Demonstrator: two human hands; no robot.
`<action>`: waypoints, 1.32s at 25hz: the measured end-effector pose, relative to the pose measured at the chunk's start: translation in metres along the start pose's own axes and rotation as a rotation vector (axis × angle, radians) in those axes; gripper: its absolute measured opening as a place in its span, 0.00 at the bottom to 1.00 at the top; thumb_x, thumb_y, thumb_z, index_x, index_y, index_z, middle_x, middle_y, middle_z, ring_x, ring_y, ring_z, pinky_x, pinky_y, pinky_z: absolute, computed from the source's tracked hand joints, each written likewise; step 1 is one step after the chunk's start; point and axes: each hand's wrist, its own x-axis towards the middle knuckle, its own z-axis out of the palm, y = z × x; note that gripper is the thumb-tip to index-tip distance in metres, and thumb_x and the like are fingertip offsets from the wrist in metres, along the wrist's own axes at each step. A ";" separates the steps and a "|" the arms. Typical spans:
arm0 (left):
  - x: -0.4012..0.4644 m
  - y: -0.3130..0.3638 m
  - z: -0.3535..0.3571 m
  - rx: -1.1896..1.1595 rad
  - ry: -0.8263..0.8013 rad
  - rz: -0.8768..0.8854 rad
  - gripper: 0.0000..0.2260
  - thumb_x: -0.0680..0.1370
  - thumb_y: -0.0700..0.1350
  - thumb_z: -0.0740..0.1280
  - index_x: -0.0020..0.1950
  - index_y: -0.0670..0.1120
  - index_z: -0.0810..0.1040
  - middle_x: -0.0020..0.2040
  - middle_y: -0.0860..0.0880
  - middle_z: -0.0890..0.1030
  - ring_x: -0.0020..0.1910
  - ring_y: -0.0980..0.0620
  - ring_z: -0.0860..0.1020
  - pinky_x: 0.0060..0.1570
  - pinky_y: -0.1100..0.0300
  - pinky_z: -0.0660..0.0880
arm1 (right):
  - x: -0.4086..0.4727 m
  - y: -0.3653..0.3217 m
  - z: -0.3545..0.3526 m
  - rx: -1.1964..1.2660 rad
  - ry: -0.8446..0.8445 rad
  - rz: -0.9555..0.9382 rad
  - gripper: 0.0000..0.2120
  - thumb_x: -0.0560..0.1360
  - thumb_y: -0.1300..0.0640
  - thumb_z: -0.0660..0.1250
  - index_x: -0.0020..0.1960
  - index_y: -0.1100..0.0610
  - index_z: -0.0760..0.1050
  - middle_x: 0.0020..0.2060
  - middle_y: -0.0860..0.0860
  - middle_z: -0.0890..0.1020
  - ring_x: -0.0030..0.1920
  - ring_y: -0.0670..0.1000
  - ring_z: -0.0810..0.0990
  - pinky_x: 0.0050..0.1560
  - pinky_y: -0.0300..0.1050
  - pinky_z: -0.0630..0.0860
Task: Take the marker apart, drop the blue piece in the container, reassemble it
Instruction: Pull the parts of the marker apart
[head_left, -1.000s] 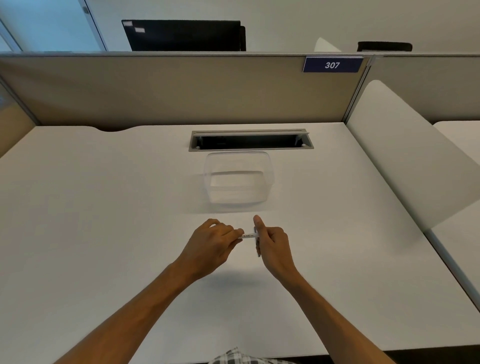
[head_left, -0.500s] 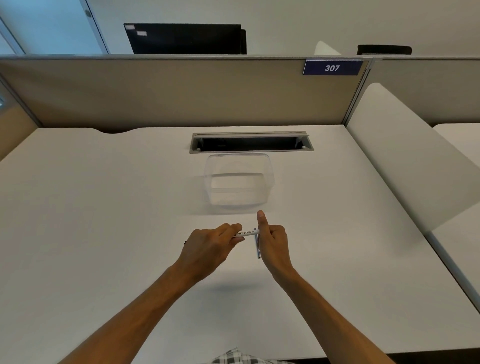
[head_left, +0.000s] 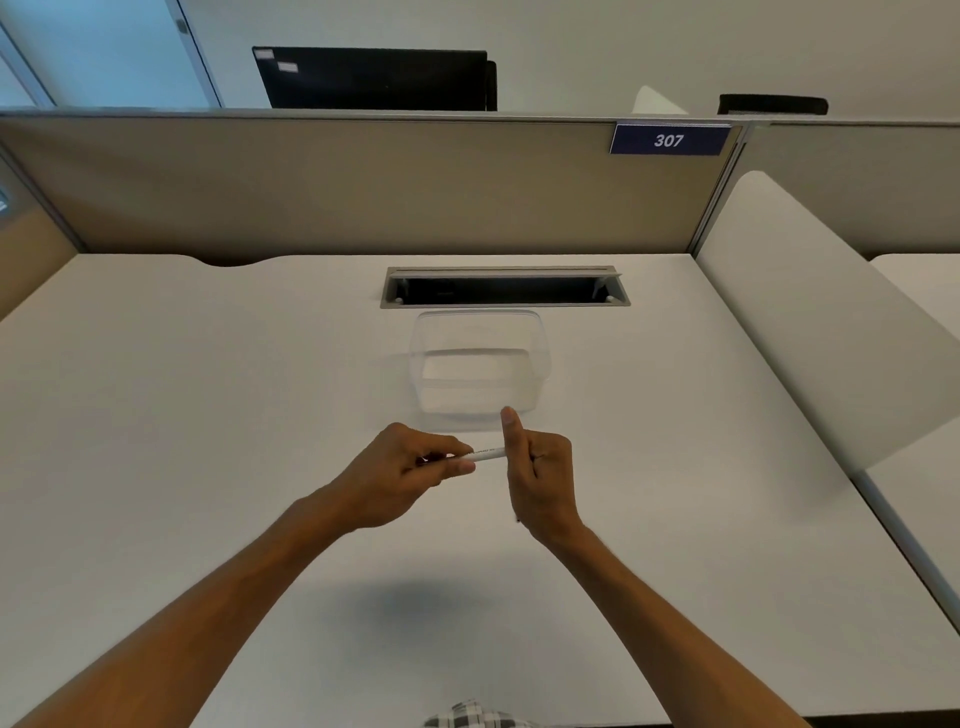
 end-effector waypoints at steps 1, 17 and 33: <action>0.002 0.001 -0.002 -0.077 -0.039 -0.050 0.11 0.75 0.54 0.66 0.51 0.50 0.84 0.32 0.56 0.79 0.30 0.56 0.73 0.32 0.64 0.71 | 0.001 -0.001 0.000 -0.013 0.009 -0.044 0.26 0.79 0.49 0.62 0.24 0.43 0.60 0.17 0.42 0.63 0.21 0.44 0.60 0.24 0.43 0.58; 0.000 0.010 -0.003 0.581 0.184 0.314 0.07 0.77 0.49 0.66 0.49 0.47 0.80 0.37 0.53 0.79 0.31 0.57 0.71 0.29 0.64 0.66 | 0.006 -0.002 -0.005 0.075 -0.090 0.282 0.28 0.81 0.49 0.62 0.24 0.57 0.62 0.17 0.44 0.65 0.21 0.43 0.63 0.26 0.33 0.63; 0.003 0.014 -0.010 0.408 0.138 0.149 0.10 0.78 0.52 0.64 0.54 0.50 0.80 0.43 0.54 0.83 0.35 0.55 0.77 0.35 0.56 0.76 | 0.011 -0.008 -0.011 0.038 -0.144 0.181 0.27 0.79 0.45 0.62 0.27 0.61 0.67 0.23 0.54 0.68 0.26 0.49 0.65 0.30 0.40 0.65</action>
